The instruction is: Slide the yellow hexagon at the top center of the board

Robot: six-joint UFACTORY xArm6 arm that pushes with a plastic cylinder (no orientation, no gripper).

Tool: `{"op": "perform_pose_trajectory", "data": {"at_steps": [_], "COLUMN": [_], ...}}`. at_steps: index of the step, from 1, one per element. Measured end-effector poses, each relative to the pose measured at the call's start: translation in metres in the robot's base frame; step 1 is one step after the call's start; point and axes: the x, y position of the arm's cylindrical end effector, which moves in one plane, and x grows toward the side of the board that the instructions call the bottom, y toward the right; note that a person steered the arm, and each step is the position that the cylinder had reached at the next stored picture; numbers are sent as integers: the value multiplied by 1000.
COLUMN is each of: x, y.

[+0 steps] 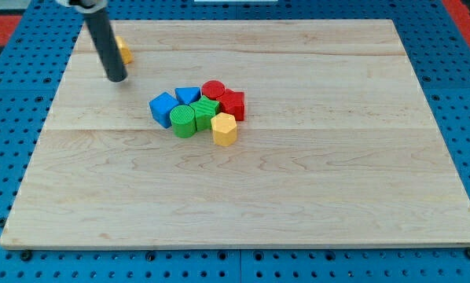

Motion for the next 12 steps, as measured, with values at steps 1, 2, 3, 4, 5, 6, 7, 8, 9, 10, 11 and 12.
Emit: {"op": "perform_pose_trajectory", "data": {"at_steps": [1, 2, 3, 4, 5, 6, 7, 8, 9, 10, 11, 12], "x": [-18, -34, -40, -36, 5, 57, 104, 144, 181, 183, 183, 187], "y": [1, 1, -2, -2, 42, 48, 48, 36, 66, 129, 132, 132]}}
